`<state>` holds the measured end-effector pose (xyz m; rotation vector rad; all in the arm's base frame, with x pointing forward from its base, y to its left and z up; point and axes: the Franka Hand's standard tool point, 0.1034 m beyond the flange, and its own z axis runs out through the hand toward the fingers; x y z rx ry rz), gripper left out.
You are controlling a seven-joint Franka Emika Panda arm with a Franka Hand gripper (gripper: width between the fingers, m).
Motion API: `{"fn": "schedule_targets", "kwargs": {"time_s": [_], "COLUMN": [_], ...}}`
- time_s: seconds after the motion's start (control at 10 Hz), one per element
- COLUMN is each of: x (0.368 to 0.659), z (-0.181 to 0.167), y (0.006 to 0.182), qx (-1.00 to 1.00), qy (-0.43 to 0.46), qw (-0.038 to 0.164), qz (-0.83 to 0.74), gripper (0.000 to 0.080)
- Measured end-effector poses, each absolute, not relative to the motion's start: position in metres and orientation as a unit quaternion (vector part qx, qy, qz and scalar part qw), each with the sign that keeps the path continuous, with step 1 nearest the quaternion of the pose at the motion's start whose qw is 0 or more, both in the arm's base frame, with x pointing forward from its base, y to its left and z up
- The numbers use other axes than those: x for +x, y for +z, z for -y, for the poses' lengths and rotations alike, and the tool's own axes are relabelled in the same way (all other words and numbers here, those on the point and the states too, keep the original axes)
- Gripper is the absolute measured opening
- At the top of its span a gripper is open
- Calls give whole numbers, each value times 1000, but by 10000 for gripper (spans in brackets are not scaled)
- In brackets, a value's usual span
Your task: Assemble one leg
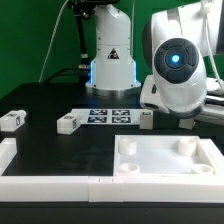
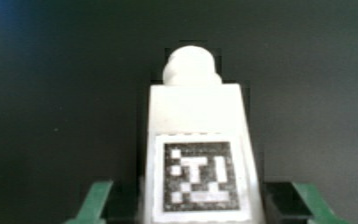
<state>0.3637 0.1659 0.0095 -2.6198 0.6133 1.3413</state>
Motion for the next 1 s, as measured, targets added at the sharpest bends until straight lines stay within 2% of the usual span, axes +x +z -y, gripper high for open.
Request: {"fn": "schedule_targets", "kwargs": {"time_s": [0.3,0.7,0.9,1.0], "x": [364,393,405,406], "z": [-165,-149,-143,-143], "y": [10,56,77,76], "qx": [-870,-889,-891,-895], "qy": [446,421,412,404], "qw": [68,98,97,97], "qz": [-201,-150,-161,-160], "gripper": [290,290,290,290]}}
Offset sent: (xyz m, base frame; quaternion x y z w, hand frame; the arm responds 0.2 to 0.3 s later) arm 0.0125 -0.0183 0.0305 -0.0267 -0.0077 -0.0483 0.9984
